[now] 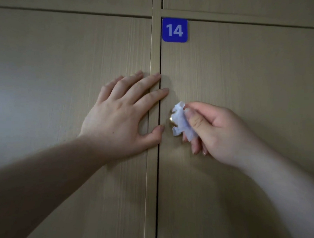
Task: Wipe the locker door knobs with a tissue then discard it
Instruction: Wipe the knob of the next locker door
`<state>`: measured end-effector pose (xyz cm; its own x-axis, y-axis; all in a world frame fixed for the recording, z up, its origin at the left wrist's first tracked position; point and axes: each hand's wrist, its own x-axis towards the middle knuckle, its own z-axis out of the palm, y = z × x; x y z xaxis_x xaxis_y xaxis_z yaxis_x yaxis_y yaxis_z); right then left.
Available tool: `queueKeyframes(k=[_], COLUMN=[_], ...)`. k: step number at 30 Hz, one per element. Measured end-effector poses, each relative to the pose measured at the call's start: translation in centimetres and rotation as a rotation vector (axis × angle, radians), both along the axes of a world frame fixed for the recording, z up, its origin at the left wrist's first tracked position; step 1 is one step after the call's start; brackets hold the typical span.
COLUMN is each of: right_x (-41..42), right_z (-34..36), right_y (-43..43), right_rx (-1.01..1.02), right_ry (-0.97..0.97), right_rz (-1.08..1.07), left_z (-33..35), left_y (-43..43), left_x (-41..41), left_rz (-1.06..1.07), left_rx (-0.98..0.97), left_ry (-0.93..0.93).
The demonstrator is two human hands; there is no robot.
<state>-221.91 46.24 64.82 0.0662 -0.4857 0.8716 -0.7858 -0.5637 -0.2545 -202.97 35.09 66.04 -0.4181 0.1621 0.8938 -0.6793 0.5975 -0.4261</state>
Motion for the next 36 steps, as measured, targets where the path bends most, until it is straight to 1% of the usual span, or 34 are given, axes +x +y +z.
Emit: queueKeyframes(k=[3, 16, 20, 25, 28, 30, 36], right_x=[0.2, 0.6, 0.6, 1.0, 1.3, 1.3, 1.2], right_z=[0.0, 0.2, 0.4, 1.5, 2.2, 2.2, 1.4], right_y=[-0.2, -0.4, -0.3, 0.3, 0.8, 0.9, 1.1], right_rx=[-0.010, -0.057, 0.010, 0.144, 0.229, 0.246, 0.217], right_ry=[0.014, -0.054, -0.057, -0.054, -0.017, -0.011, -0.086], right_rz=[-0.006, -0.010, -0.024, -0.005, 0.005, 0.010, 0.049], left_z=[0.0, -0.1, 0.0, -0.1, -0.1, -0.1, -0.1], left_y=[0.0, 0.0, 0.1, 0.1, 0.1, 0.1, 0.1], left_x=[0.0, 0.0, 0.1, 0.0, 0.0, -0.1, 0.0], left_rz=[-0.006, -0.007, -0.001, 0.010, 0.002, 0.000, 0.000], left_rx=[-0.008, -0.005, 0.002, 0.005, -0.009, -0.011, 0.001], left_ry=[0.007, 0.010, 0.006, 0.004, 0.011, 0.013, 0.007])
